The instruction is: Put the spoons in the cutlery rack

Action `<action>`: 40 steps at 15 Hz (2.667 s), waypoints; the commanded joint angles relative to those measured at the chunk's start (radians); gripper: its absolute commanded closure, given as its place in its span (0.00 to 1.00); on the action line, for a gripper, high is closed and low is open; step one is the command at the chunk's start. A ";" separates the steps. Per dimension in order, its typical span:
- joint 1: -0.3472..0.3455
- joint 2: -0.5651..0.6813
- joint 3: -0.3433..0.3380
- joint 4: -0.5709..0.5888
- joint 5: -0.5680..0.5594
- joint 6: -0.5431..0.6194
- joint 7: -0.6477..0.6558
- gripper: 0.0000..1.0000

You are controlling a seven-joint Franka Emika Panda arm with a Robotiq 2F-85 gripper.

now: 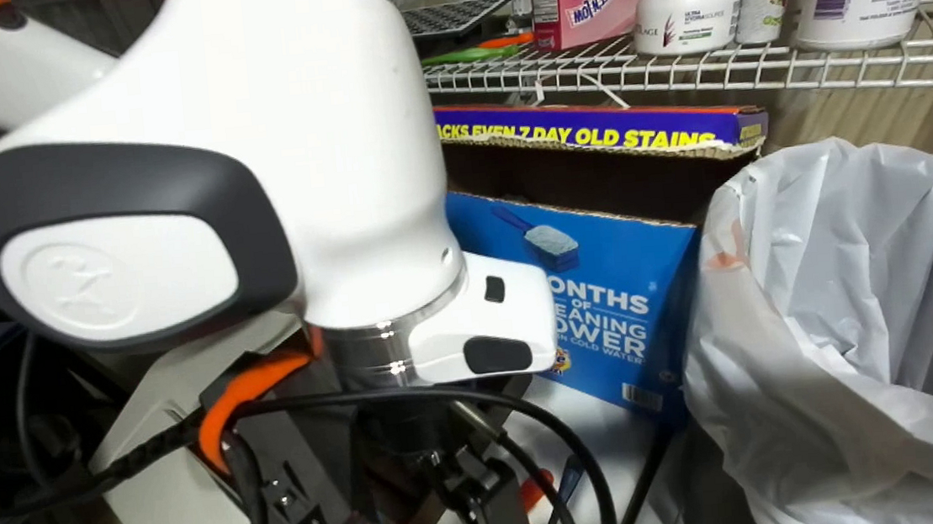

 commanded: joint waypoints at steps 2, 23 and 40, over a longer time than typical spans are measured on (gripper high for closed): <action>-0.009 0.078 0.007 0.036 0.097 0.015 -0.075 0.00; -0.064 0.215 0.043 0.090 0.242 0.033 -0.119 0.00; -0.121 0.329 0.097 0.174 0.314 0.045 -0.114 0.37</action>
